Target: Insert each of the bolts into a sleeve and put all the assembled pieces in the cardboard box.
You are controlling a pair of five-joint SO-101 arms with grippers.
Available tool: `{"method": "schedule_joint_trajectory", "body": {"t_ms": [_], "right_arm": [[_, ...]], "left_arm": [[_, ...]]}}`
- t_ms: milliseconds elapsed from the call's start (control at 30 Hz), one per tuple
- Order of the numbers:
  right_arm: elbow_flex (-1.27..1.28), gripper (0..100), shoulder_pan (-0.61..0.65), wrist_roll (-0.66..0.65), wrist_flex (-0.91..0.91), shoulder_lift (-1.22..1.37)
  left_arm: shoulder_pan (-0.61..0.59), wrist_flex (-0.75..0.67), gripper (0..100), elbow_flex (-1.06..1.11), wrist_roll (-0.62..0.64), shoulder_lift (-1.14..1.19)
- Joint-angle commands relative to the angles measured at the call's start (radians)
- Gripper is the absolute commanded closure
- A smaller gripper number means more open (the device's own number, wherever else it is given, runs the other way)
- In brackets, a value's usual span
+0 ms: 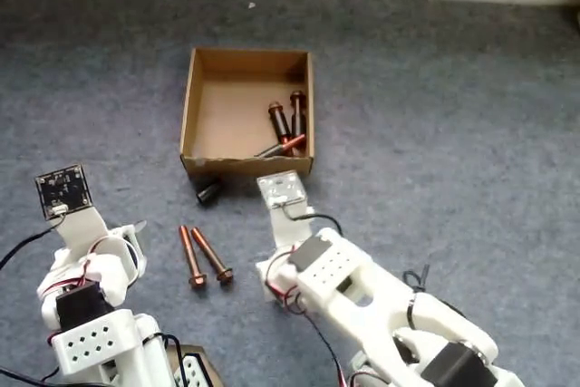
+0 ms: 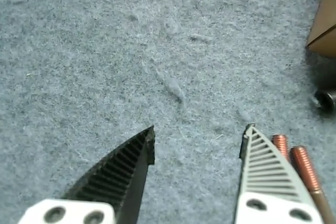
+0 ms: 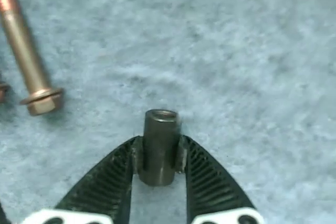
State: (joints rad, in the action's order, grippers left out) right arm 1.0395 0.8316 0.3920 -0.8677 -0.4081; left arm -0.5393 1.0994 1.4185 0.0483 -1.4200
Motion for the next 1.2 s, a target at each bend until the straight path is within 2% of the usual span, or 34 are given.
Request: {"method": "schedule_joint_trajectory", "body": {"t_ms": [0,133,267,400,533,633,767,967,1167], "right_arm": [[-0.061,99.4,-0.142,-0.081,-0.008,-0.027],[-0.111,99.4,-0.300,-0.095,-0.007,-0.027],[-0.173,99.4,-0.449,-0.091,-0.005,-0.025],[-0.183,99.4,-0.562,-0.089,0.104,-0.025],[-0.182,99.4,-0.639,-0.043,0.194,-0.018],[-0.182,99.4,-0.679,0.038,0.205,-0.016],[-0.182,99.4,-0.704,0.046,0.206,-0.016],[-0.182,99.4,-0.704,0.046,0.206,-0.016],[-0.182,99.4,-0.704,0.046,0.206,-0.016]], "left_arm": [[0.019,-0.005,73,-0.079,-0.163,-0.010],[0.050,0.087,73,-0.228,-0.295,0.001],[0.130,0.172,73,-0.343,-0.420,0.002],[0.225,0.284,73,-0.441,-0.523,0.012],[0.315,0.347,73,-0.539,-0.611,0.180],[0.401,0.382,72,-0.582,-0.749,0.387],[0.490,0.376,73,-0.595,-0.942,0.581],[0.593,0.365,73,-0.542,-1.221,0.631],[0.611,0.153,72,-0.389,-1.343,0.641]]}}
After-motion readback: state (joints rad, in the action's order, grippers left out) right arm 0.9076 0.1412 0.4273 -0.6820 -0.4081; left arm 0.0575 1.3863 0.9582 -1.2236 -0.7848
